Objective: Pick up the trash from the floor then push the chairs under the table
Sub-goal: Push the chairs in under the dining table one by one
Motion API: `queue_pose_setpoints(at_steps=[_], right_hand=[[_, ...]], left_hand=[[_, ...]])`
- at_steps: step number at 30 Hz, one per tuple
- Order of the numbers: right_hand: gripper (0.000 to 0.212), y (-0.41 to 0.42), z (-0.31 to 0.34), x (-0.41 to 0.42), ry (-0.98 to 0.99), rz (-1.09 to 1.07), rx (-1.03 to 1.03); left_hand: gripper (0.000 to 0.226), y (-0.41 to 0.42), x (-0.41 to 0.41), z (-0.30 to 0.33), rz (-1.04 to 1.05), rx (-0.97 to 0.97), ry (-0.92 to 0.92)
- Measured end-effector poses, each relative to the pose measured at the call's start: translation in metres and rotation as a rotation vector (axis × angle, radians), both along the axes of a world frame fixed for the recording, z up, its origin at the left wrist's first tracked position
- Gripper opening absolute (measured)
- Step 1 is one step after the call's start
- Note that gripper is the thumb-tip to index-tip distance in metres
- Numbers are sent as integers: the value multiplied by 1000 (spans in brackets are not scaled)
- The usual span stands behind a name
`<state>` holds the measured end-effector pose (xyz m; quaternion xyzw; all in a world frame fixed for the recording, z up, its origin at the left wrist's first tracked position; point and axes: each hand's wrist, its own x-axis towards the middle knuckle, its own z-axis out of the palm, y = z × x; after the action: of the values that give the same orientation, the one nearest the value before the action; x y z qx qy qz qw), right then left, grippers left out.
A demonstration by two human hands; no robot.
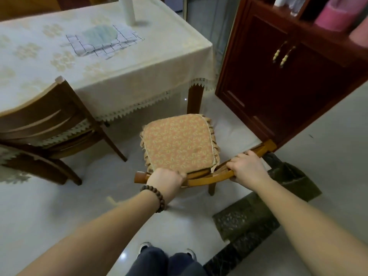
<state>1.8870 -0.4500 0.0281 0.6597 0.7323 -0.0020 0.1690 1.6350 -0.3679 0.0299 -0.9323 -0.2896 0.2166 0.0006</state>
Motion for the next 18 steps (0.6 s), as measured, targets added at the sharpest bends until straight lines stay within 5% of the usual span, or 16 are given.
queue_pose_setpoints(at_steps=[8, 18], right_hand=[[19, 51, 7, -44, 87, -73, 90], [25, 143, -4, -71, 114, -61, 146]], left_hand=[[19, 71, -38, 16, -23, 83, 12], [29, 173, -59, 6, 3, 121, -9]])
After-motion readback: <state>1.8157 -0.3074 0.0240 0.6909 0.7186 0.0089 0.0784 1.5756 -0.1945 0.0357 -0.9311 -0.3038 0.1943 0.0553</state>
